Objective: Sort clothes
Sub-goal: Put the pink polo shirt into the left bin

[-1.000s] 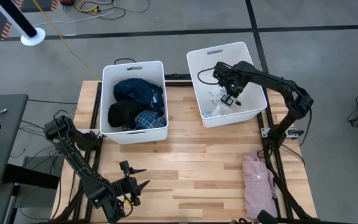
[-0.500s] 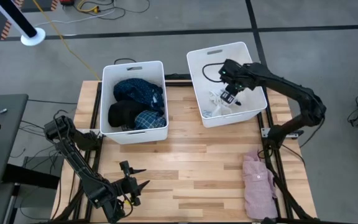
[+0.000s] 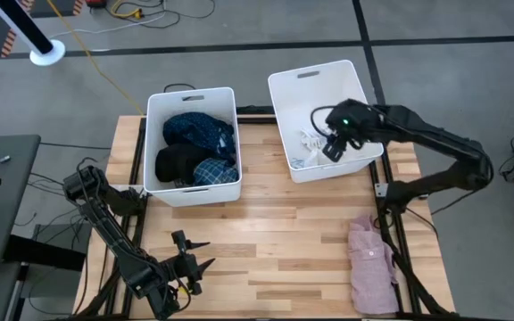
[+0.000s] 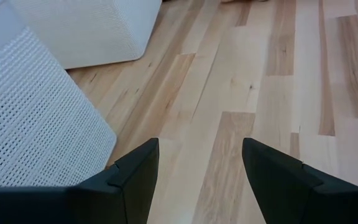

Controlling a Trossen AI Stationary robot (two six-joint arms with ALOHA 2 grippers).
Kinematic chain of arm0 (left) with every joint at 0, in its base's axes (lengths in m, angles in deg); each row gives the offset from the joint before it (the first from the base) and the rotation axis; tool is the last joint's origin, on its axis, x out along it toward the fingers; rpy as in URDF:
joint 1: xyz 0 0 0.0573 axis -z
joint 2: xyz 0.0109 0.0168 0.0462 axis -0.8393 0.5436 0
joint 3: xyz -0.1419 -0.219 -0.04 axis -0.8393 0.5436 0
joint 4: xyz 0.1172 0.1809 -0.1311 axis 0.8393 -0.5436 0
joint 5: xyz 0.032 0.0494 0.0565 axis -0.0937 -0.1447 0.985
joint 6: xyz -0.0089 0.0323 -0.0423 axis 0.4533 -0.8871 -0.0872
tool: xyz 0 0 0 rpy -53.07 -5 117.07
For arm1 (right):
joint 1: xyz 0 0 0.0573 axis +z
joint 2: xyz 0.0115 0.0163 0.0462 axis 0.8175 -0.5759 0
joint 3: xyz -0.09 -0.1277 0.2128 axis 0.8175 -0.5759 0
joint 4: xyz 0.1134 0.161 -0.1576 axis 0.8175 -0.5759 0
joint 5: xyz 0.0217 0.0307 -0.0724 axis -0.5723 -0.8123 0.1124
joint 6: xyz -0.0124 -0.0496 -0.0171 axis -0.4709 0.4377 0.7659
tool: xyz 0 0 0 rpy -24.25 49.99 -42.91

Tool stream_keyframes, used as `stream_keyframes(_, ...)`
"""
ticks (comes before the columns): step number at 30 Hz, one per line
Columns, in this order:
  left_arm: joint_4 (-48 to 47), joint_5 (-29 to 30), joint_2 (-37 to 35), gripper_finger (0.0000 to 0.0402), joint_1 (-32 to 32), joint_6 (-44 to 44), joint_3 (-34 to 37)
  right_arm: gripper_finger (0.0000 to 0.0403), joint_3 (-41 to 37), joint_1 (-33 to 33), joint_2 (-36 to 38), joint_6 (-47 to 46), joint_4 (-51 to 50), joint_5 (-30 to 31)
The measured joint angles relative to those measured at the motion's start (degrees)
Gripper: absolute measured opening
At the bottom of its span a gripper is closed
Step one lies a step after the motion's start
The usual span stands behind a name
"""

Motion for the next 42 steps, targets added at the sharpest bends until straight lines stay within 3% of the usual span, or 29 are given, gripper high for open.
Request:
stream_keyframes(9,0.0,0.7,0.0,0.0224,0.0,-0.8,0.0,0.0214,0.0,12.6,4.4,-6.0,0.6,0.0)
stream_keyframes(19,0.0,1.1,0.0,0.0224,-0.7,-1.8,0.0,0.0214,0.0,26.0,4.3,-11.9,0.3,0.0)
stream_keyframes(42,0.0,1.5,0.0,0.0224,-1.2,-1.8,0.0,0.0214,-0.2,50.1,4.3,-29.2,-0.3,0.1)
